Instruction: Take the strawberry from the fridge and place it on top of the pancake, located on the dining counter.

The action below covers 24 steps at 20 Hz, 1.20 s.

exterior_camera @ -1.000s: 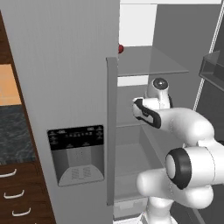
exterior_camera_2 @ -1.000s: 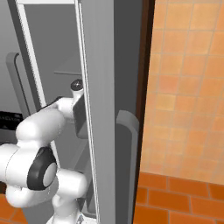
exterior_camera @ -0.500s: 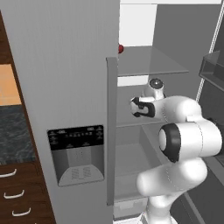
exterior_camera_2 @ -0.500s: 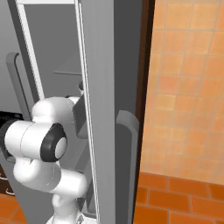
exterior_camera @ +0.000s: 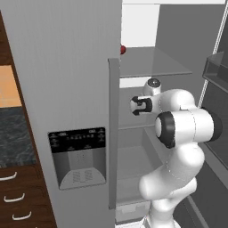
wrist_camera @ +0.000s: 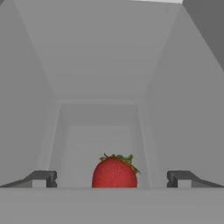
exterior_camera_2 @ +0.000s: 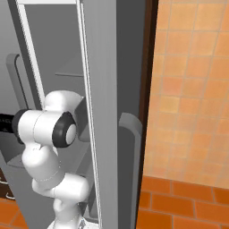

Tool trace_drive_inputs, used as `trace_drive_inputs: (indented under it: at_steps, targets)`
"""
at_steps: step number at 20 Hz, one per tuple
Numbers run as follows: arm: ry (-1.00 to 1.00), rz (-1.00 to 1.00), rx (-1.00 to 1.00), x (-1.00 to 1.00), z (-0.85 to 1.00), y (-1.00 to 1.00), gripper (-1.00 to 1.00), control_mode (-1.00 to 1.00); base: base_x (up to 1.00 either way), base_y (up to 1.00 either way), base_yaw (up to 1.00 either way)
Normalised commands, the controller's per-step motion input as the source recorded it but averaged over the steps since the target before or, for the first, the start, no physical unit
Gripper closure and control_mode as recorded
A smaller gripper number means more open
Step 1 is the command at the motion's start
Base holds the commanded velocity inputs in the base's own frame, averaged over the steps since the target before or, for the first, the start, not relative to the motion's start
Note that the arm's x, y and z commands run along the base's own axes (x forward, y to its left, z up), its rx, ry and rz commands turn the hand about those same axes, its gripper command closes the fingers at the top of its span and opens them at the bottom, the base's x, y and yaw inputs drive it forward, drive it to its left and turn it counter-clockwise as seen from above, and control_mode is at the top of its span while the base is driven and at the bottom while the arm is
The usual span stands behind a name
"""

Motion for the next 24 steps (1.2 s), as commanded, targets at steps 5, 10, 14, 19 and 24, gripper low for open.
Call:
trace_drive_inputs:
  at_steps: [5, 10, 14, 19, 24]
  targets:
    - [0.06, 0.00, 0.00, 0.00, -0.23, -0.01, -1.00, -1.00, 0.00, 0.00, 0.00]
    - [0.02, 0.00, 0.00, 0.04, -0.15, -0.03, -1.00, -1.00, 0.00, 0.00, 0.00]
    - [0.03, 0.00, 0.00, 0.10, -0.20, 0.00, -1.00, -1.00, 0.00, 0.00, 0.00]
    - [0.01, 0.00, 0.00, 0.06, -0.12, 0.00, -1.00, -1.00, 0.00, 0.00, 0.00]
    - [0.01, 0.00, 0.00, 0.01, -0.07, 0.00, -1.00, -1.00, 0.00, 0.00, 0.00]
